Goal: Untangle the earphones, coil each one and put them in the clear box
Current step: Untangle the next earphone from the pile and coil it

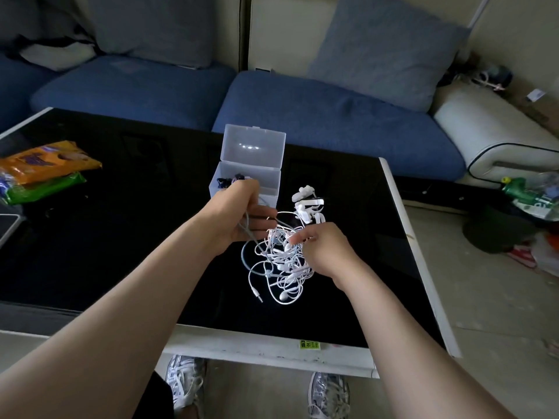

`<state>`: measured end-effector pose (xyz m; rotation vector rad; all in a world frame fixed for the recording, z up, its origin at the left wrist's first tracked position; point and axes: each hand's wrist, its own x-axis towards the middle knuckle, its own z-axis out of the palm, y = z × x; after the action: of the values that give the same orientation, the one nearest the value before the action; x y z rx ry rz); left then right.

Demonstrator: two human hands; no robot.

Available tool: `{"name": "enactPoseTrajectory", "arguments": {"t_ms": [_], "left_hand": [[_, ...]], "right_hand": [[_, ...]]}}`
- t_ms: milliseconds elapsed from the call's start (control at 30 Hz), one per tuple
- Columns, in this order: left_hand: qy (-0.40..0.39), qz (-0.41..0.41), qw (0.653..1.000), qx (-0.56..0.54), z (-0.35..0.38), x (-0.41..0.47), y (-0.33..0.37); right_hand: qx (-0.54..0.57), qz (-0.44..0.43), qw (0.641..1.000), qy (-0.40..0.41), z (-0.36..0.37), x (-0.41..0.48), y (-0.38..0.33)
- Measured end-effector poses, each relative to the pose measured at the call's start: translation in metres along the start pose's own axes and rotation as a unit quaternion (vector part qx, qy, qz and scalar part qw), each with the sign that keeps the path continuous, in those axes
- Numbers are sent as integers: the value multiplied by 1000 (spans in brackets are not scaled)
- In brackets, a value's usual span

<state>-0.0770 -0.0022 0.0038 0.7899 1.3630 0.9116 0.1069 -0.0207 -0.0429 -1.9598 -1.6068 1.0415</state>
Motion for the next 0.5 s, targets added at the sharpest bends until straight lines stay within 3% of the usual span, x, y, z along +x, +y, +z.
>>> {"name": "enactPoseTrajectory", "arguments": {"t_ms": [167,233,367,500], "left_hand": [[79,28,996,38,-12,3,-4],[115,40,982,147,-16,7,-7],[156,45,853,496,-15,3,-11],[143,13,820,554,-13,-1,-12]], "right_hand": [[-113,19,993,0,2,7,5],[-143,13,990,5,5,7,6],[-175,-2,984,19,7,3,10],[-183,-2,983,-6,4,3,11]]}}
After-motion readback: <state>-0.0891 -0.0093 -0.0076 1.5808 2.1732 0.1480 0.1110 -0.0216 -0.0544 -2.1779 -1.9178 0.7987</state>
